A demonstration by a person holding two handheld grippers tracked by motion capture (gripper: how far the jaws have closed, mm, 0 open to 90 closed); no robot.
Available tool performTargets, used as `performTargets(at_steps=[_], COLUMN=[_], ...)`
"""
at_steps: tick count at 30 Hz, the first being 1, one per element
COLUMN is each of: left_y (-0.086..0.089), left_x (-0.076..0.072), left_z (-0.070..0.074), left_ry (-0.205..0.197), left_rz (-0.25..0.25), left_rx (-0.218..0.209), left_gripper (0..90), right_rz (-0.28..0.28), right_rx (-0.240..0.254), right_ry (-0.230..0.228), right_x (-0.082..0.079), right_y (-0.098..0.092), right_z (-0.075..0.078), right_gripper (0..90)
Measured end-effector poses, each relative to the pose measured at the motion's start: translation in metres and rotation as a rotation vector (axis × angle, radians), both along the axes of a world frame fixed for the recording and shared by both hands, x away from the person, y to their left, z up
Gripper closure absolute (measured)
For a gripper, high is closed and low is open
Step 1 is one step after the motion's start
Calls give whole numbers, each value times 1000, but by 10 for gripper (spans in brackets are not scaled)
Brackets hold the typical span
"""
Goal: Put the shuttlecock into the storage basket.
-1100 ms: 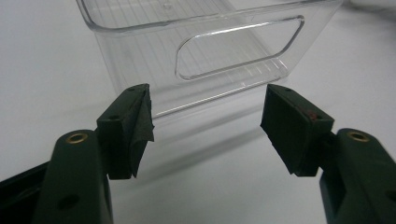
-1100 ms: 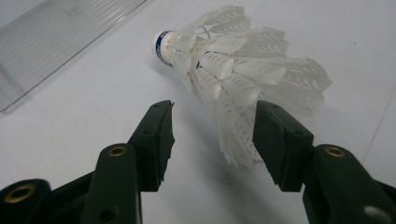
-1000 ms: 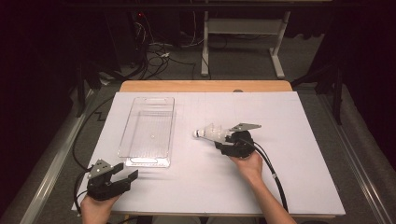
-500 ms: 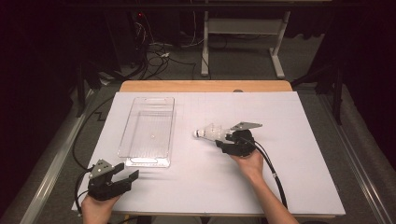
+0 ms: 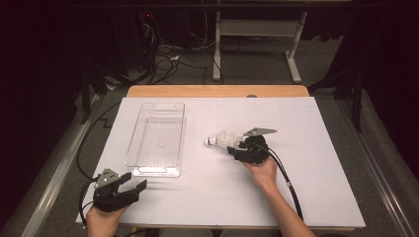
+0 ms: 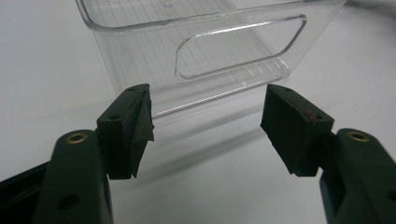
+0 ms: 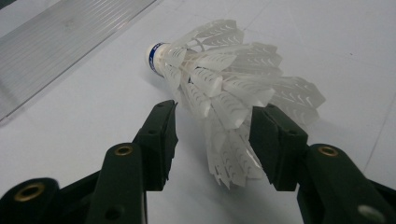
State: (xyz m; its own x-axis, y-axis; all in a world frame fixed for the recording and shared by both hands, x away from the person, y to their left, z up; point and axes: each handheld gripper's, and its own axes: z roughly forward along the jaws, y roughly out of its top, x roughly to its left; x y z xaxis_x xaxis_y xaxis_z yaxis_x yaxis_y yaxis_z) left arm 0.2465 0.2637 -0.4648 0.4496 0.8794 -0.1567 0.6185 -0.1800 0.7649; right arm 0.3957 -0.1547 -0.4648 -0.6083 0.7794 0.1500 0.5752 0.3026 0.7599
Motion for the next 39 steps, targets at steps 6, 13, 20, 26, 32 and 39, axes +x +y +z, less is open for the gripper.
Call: performTargets(at_steps=[6, 13, 20, 26, 32, 39], left_y=[0, 0, 0, -1, -1, 0], left_x=[0, -1, -1, -1, -1, -1], left_z=[0, 0, 1, 0, 1, 0], left_ry=[-1, -4, -4, -3, -4, -4], left_rz=[-1, -2, -4, -6, -6, -8], left_rx=[1, 2, 6, 7, 9, 0], left_gripper=[344, 344, 344, 344, 344, 344], right_rz=[2, 21, 33, 34, 35, 37], right_rx=[-2, -7, -15, -18, -24, -38], right_ry=[4, 13, 25, 45, 57, 63], right_x=[3, 6, 9, 11, 13, 14], right_y=[0, 7, 14, 14, 15, 18], right_z=[2, 2, 0, -2, -4, -3], right_gripper=[519, 521, 546, 588, 628, 713])
